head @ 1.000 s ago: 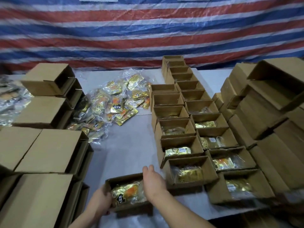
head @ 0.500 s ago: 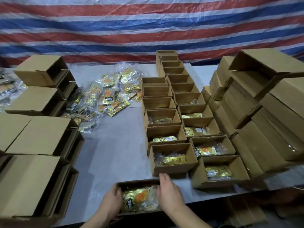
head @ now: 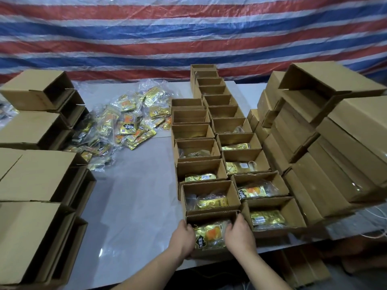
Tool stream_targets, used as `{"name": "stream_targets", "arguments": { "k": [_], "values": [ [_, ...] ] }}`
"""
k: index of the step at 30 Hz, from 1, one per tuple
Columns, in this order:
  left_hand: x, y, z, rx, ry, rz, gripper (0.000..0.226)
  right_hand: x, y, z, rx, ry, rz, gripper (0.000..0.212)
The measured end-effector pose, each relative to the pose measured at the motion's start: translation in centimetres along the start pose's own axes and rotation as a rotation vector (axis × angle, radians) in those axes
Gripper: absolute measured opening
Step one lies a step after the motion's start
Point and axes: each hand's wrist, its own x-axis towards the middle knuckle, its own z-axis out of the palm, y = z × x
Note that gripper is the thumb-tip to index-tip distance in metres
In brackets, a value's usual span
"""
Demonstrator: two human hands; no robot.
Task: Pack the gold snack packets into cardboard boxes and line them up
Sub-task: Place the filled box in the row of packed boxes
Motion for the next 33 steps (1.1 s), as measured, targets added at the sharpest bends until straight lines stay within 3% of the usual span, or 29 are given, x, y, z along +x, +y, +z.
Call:
{"name": "stream_targets", "arguments": {
  "k": [9, 15, 19, 21, 27, 33],
  "values": [
    [0.8, 0.7, 0.4, -0.067, -0.022, -0.003, 0.040, 0.9, -1.0, -0.6, 0.019, -0.025, 0.072, 0.047],
    [0.8, 0.8, 0.5, -0.070, -0.033, -0.001, 0.041, -0.7, -2.3, -1.3, 0.081, 0.033, -0.003, 0.068],
    [0.7, 1.4, -1.3, -0.043, -0.087, -0.084, 0.074, -1.1, -4.4, -2.3, 0.028, 0.136, -0.090, 0.063],
    [0.8, 1.5, -3.3, -0.019, -0.009, -0.030, 0.079, -0.7, -5.7, -2.5, 0.065, 0.119, -0.166, 0.055],
    [1.1, 3.1, -12.6, 0.002, 0.234, 0.137, 0.056, 1.9, -11.8, -1.4, 0.160, -0.059, -0.394, 0.023],
    [1.1, 3.5, -23.8, 0.139, 0.490, 0.259, 0.035, 2.7, -19.5, 1.6, 0.183, -0.159, -0.576, 0.012]
  ]
}}
